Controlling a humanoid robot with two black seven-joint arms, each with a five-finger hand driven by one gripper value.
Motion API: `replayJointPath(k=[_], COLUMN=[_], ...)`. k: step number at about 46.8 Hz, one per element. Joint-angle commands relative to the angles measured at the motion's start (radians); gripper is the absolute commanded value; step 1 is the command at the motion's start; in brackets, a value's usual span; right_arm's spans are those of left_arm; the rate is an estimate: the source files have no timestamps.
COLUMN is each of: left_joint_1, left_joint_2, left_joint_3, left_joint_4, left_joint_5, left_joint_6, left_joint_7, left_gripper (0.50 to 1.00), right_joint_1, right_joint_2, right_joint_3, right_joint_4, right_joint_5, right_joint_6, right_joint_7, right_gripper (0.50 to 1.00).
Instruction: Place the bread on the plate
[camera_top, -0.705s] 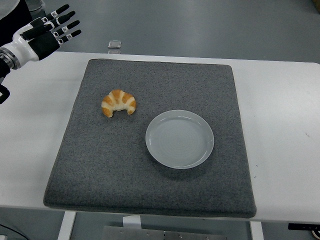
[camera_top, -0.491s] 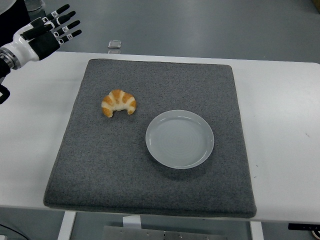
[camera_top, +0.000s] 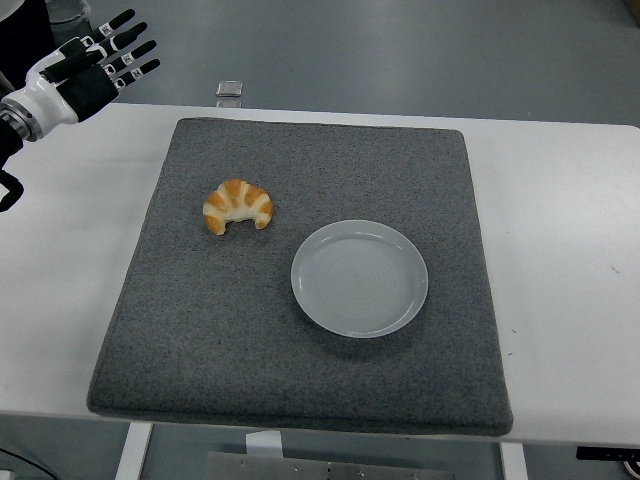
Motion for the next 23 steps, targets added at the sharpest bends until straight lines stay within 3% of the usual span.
replayJointPath(k=[1, 14, 23], left_joint_1=[-0.003, -0.064, -0.078], left_joint_2=[0.003, 0.012, 0.015], left_joint_3=[0.003, 0.001, 0.001], left_joint_4=[0.006, 0.012, 0.006], left_joint_5=[0.005, 0.33, 0.401], left_joint_6=[-0.024, -0.04, -0.041], left_joint_7=[-0.004, -0.004, -0.005], left_gripper=[1.0, 0.999, 0.999], right_joint_1=[0.0, 0.0, 0.0], right_joint_2=[0.0, 0.0, 0.0], right_joint_3=[0.0, 0.0, 0.0], right_joint_4=[0.001, 0.001, 0.001], right_joint_5=[0.0, 0.0, 0.0], right_joint_6=[0.0, 0.0, 0.0], right_joint_7=[0.0, 0.0, 0.0], right_gripper=[0.932, 0.932, 0.93])
